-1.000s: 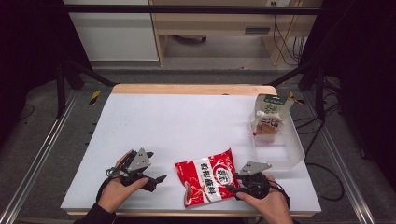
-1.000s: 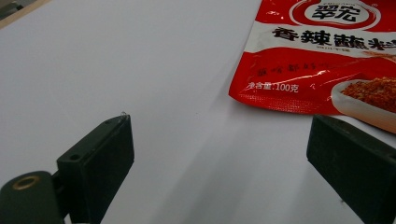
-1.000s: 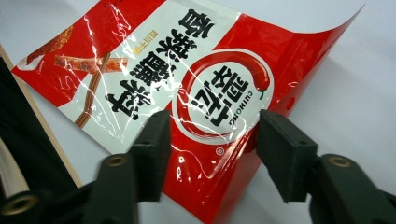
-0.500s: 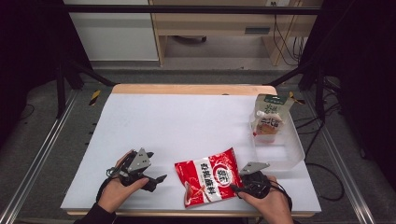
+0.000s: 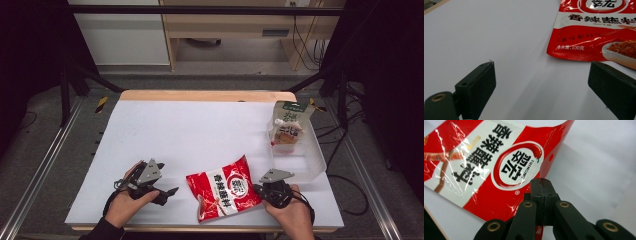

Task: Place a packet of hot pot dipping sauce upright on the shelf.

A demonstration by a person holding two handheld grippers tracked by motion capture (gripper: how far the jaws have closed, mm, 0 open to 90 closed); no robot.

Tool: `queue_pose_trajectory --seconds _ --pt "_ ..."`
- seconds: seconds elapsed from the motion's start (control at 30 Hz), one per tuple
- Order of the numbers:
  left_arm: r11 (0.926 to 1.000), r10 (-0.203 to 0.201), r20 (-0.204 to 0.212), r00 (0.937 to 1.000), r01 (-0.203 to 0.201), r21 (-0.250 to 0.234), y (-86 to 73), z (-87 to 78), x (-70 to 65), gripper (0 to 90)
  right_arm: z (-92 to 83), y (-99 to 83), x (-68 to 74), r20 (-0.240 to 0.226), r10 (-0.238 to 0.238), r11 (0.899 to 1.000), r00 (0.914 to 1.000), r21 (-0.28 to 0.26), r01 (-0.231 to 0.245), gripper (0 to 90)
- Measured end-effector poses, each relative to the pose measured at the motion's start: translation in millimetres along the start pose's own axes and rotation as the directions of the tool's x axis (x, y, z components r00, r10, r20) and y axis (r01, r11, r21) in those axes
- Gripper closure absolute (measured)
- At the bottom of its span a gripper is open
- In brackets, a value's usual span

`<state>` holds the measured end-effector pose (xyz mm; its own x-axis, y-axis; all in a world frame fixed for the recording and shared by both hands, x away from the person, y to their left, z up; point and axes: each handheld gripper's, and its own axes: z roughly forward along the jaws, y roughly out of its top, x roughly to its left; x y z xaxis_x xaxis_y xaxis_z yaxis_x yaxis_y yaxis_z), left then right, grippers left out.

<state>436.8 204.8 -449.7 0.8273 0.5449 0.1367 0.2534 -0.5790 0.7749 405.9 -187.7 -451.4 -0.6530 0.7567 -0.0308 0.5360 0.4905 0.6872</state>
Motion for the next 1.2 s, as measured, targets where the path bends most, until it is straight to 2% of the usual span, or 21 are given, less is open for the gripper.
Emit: queue_pose_trajectory --seconds 0.13,0.23,0.43,0.63,0.83,1.07,1.2 --pt "1.0000 -0.004 -0.003 1.0000 0.004 0.000 -0.3 0.1 0.2 8.0 -0.2 9.2 1.2 0.027 -0.025 0.999 0.9993 -0.021 0.025 90.0" --pt "1.0000 -0.003 -0.008 1.0000 0.003 0.001 -0.7 -1.0 1.1 7.9 -1.0 18.4 1.3 0.029 -0.040 0.998 0.9988 -0.043 0.041 90.0" --pt "1.0000 -0.007 -0.013 0.9999 0.007 0.000 -1.2 -2.1 2.3 8.0 1.8 41.8 4.7 0.040 -0.100 0.993 0.9942 -0.063 0.102 90.0" --pt "0.9999 -0.014 -0.018 0.9997 0.014 -0.001 -2.0 -2.7 3.8 8.0 12.4 67.0 6.4 0.040 -0.152 0.985 0.9876 -0.077 0.154 90.0" --pt "0.9997 -0.023 -0.029 0.9993 0.023 -0.002 -3.4 -4.4 7.1 8.0 26.5 87.7 8.2 0.033 -0.183 0.979 0.9826 -0.084 0.185 90.0" --pt "0.9996 -0.029 -0.040 0.9988 0.029 -0.002 -4.4 -5.0 9.8 8.0 39.8 106.1 14.5 0.016 -0.232 0.966 0.9726 -0.110 0.232 90.0" --pt "0.9994 -0.034 -0.046 0.9984 0.034 -0.004 -4.6 -5.4 11.3 8.4 45.6 113.4 21.9 0.006 -0.263 0.956 0.9649 -0.136 0.261 90.0"
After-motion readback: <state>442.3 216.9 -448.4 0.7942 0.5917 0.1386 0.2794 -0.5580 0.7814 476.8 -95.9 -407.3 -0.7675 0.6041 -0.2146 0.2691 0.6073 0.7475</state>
